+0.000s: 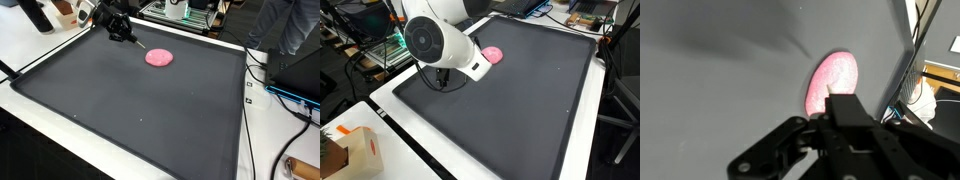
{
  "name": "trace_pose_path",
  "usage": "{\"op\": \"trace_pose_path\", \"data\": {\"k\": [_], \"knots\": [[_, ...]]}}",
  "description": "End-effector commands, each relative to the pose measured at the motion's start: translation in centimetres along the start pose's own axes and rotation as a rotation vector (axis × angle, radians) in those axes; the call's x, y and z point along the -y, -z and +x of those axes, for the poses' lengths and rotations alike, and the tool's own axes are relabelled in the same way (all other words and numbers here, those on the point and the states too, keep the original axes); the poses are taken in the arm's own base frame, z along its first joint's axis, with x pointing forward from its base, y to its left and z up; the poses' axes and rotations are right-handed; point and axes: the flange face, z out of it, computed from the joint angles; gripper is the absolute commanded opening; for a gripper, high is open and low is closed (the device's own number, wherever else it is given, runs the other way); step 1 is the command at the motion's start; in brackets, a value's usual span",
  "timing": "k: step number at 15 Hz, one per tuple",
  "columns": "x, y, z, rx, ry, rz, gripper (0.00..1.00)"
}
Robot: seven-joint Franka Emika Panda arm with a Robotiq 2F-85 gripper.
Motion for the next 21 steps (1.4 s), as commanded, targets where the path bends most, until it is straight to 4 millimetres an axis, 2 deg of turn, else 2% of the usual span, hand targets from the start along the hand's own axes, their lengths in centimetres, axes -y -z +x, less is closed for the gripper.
{"op": "trace_pose_path", "data": {"k": [1,6,12,16,21], "knots": [[1.5,1.0,0.9,-0.006,0.023,-0.002,0.03],[3.9,2.3,2.6,0.004,0.061,-0.051,0.03],[8.7,3.0,5.1,0.069,0.098,-0.136,0.03],[12.6,2.9,6.9,0.165,0.11,-0.227,0.03],[16.8,1.6,9.1,0.271,0.108,-0.376,0.03]]}}
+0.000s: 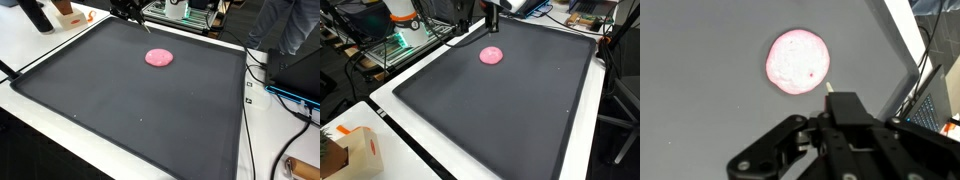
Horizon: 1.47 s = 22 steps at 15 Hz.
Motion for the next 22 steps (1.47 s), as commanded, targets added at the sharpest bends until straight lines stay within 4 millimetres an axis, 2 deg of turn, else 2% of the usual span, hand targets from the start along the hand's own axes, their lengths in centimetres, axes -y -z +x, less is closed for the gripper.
{"op": "trace_pose_path", "data": {"k": [1,5,10,17,20,21,22], "knots": [[3.0,-0.4,1.0,0.071,-0.013,-0.12,0.03],[5.3,-1.2,3.4,0.07,-0.077,-0.255,0.03],[7.8,-3.4,5.6,0.064,-0.195,-0.414,0.03],[11.1,-5.8,6.8,0.058,-0.336,-0.547,0.03],[11.9,-6.0,6.9,0.081,-0.37,-0.559,0.03],[11.0,-5.9,7.8,0.067,-0.349,-0.536,0.12],[11.3,-6.0,7.8,0.067,-0.352,-0.537,0.12]]}}
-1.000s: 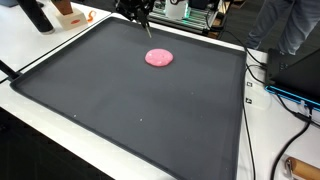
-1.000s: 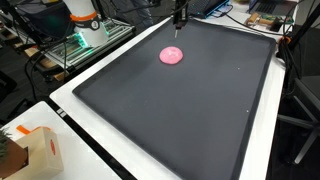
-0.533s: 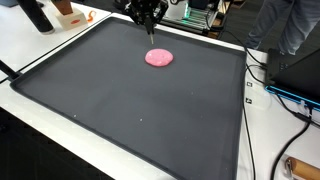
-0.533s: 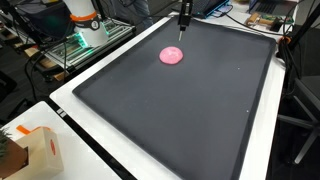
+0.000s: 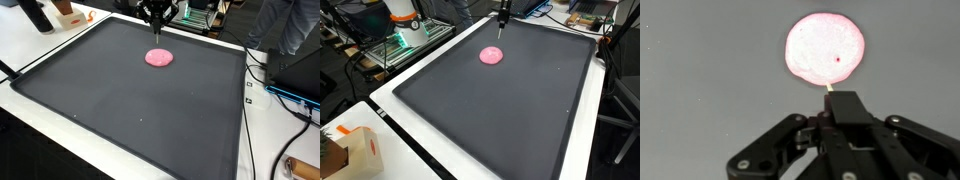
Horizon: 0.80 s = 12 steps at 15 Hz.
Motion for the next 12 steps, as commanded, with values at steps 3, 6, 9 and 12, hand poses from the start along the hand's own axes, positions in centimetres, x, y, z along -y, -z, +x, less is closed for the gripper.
{"op": "trace_pose_path", "data": {"k": [3,6,9,12], "knots": [[0.1,0.2,-0.1,0.0,-0.007,-0.001,0.12],[0.1,0.2,-0.1,0.001,-0.008,-0.001,0.12],[0.8,0.2,0.1,0.008,0.016,-0.04,0.03],[3.3,0.3,0.8,0.046,0.088,-0.125,0.03]]}}
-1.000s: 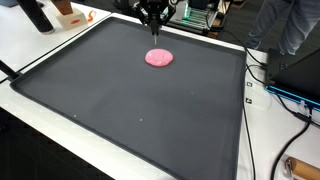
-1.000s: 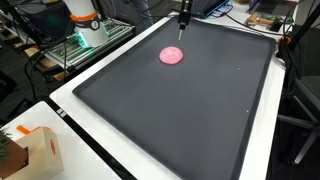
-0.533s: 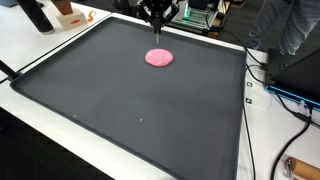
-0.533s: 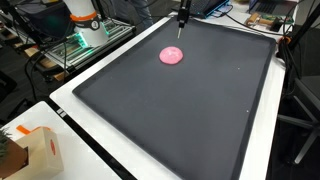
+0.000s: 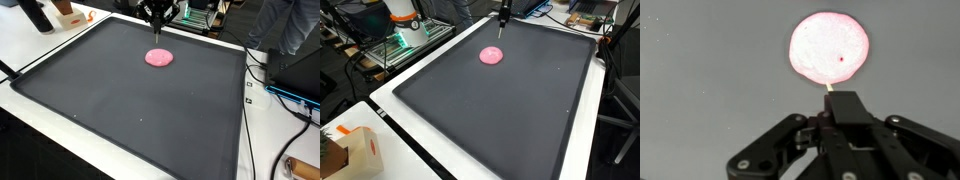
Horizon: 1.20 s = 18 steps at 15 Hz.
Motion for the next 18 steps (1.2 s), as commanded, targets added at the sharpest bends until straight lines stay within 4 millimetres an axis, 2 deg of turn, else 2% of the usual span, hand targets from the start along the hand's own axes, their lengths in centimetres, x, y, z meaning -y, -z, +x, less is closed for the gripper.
{"op": "trace_pose_path", "data": {"k": [1,6,10,13,18], "knots": [[3.6,0.2,0.9,0.058,0.077,-0.111,0.03],[11.3,0.5,2.1,0.186,0.124,-0.289,0.03],[16.5,-0.8,3.2,0.226,0.158,-0.42,0.03],[18.9,-2.6,4.0,0.238,0.172,-0.476,0.03],[21.1,-5.9,5.1,0.243,0.174,-0.548,0.03]]}}
